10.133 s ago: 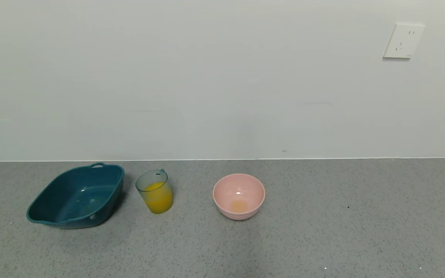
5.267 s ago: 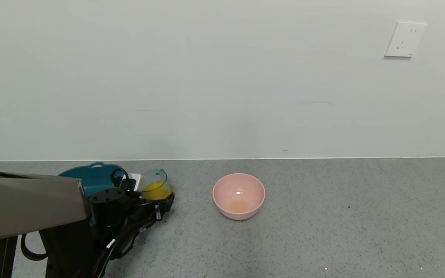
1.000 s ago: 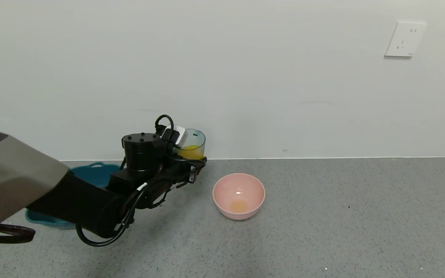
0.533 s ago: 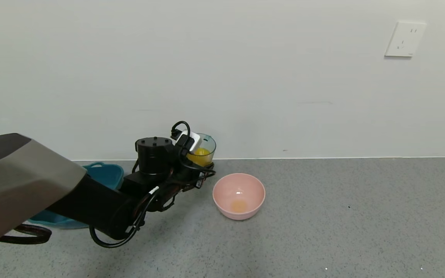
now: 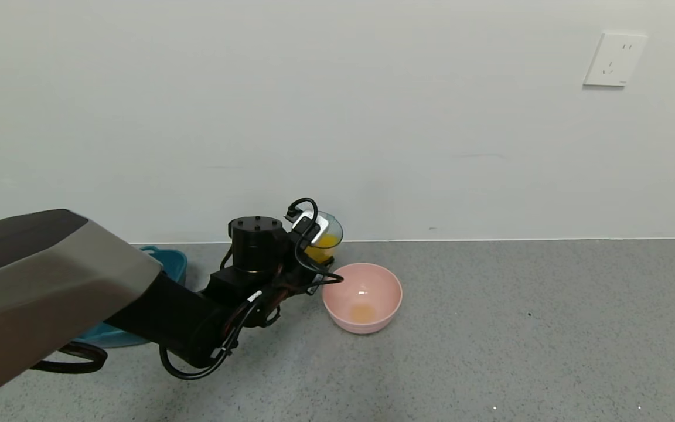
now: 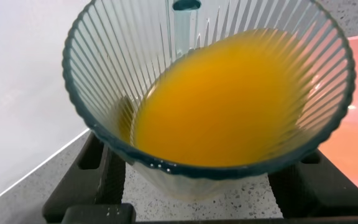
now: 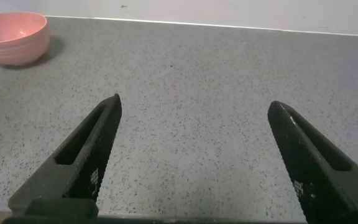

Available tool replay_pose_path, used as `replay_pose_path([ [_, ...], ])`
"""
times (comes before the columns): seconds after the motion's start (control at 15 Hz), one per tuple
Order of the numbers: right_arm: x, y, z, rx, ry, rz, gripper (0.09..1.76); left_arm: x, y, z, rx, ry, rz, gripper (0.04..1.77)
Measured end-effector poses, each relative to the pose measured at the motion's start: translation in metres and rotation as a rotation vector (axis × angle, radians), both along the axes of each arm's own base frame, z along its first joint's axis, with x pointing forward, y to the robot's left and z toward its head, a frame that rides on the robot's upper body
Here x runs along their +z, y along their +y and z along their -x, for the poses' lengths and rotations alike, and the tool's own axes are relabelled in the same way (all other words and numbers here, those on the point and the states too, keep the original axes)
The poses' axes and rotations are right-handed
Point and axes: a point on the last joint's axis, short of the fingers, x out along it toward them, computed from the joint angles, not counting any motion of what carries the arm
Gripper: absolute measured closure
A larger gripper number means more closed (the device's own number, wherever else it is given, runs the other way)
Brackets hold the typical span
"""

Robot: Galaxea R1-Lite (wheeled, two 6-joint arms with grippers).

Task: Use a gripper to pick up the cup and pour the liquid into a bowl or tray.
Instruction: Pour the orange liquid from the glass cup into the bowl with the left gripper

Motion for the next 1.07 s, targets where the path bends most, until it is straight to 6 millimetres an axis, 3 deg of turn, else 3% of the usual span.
replay_pose_path([
  [0.53,0.000,0.000,0.000,0.000,-0.001,0.000,0.14,0.000,-0.017,0.006,-0.006,-0.035,-0.102,0.52],
  [1.07,0.000,0.000,0.000,0.000,0.000,-0.001,0.14,-0.001,-0.021,0.008,-0.030,-0.046,-0.150,0.52],
])
